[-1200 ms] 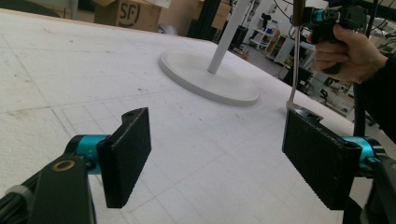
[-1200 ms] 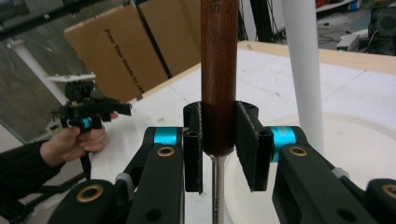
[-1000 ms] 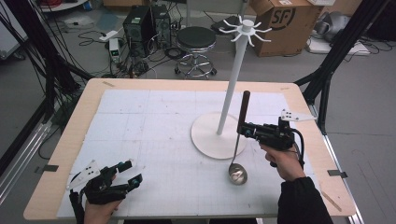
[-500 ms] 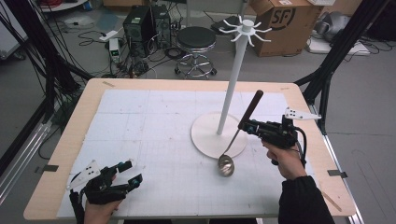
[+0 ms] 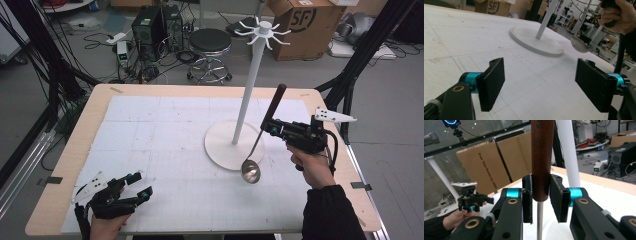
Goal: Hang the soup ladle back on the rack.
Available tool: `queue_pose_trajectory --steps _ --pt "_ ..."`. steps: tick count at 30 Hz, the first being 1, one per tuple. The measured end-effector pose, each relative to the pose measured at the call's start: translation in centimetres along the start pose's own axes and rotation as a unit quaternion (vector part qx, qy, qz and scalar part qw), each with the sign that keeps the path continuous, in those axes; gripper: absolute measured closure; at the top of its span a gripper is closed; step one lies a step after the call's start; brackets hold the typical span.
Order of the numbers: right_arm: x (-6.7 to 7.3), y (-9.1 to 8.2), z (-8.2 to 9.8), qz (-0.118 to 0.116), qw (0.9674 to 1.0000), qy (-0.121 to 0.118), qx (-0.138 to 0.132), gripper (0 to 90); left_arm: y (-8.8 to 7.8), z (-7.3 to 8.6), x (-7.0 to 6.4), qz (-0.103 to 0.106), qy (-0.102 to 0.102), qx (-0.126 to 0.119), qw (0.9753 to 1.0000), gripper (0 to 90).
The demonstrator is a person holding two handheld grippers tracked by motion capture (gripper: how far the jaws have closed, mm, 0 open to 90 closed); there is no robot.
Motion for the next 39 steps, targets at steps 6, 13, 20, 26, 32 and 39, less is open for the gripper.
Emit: queue_pose_trajectory --steps 6,13,20,26,32,39 --pt "-0.2 -0.2 -2.8 -0.004 0.9998 0.001 -0.017 73.4 0.0 0.0 0.0 0.000 0.001 0.000 1.0000 24.5" --pt "-1.0 0.2 -5.7 -0.004 0.9997 -0.004 -0.023 73.3 -0.2 0.0 0.0 0.000 0.000 -0.002 1.0000 24.5" --pt "-1.5 0.0 -7.9 -0.003 0.9991 -0.006 -0.042 73.4 -0.5 -0.1 0.2 -0.003 -0.002 -0.005 1.0000 24.5" --pt "-1.5 0.0 -8.7 -0.002 0.9992 -0.011 -0.038 73.4 -0.5 -0.1 0.2 -0.003 -0.001 -0.007 1.0000 24.5" --pt "-1.4 -0.1 -9.3 -0.004 0.9991 -0.011 -0.041 73.3 -0.5 0.0 0.1 -0.004 -0.001 -0.005 1.0000 24.6" --pt "-1.1 0.0 -9.4 -0.014 0.9988 -0.012 -0.045 73.4 -0.5 0.0 0.2 -0.004 -0.002 -0.005 1.0000 24.5"
Point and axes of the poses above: each handheld gripper's, and its own axes: y roughly forward along the jaws, z roughly out of its underside, x roughly to its left, the point moved 2 cm from there along y, roughly forward along the jaws, and after that the axes turned 13 degrees about -y, right-handed, at the moved point
